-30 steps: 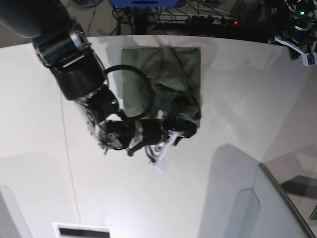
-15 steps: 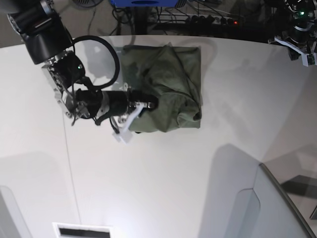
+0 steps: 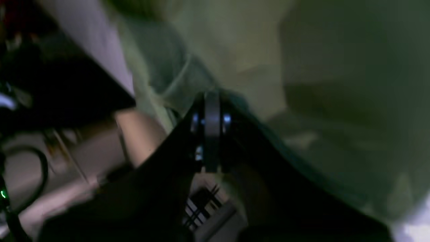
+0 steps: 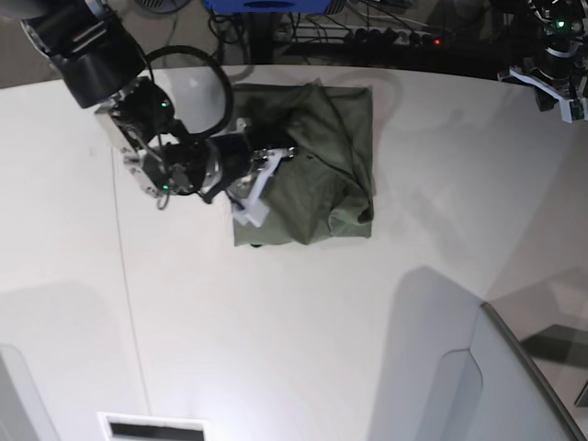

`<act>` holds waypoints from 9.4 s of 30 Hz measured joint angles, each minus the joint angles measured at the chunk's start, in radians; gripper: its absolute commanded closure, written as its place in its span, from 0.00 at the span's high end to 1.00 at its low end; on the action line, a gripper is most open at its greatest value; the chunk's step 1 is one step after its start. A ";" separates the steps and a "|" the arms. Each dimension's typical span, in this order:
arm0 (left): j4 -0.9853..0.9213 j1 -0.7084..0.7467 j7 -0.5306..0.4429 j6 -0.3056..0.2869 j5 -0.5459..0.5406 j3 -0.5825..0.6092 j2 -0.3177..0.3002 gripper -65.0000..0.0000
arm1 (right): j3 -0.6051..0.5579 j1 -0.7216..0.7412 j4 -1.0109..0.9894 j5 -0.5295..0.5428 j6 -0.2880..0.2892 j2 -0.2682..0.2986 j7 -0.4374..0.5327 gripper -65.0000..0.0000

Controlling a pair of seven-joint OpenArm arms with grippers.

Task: Layout the t-shirt on the table in an organized manner, then fold the t-shirt properly
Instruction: 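Tuck and flatten the bundle's loose edges with the right gripper, then smooth the folded shirt's sides with both grippers, then grasp the folded shirt's edge with the left gripper and lift it, then flip the folded shirt over with the left gripper and press it flat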

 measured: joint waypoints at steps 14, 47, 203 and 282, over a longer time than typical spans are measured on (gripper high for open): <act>0.001 -0.050 0.000 0.000 0.000 0.003 -0.018 0.00 | -0.086 0.162 -0.200 -0.003 0.006 -0.161 -0.166 0.00; -0.032 -0.121 0.014 0.000 0.007 0.080 -0.086 0.00 | -0.203 0.272 -0.455 0.164 0.000 -0.166 -0.241 0.01; -0.480 -0.758 0.161 -0.287 0.127 1.321 -0.122 0.00 | 0.186 -0.150 0.014 0.191 0.202 0.414 0.247 0.00; -0.667 -1.120 0.013 -0.291 0.232 1.714 0.064 0.88 | 0.636 -0.275 -0.118 0.187 0.326 0.380 0.240 0.00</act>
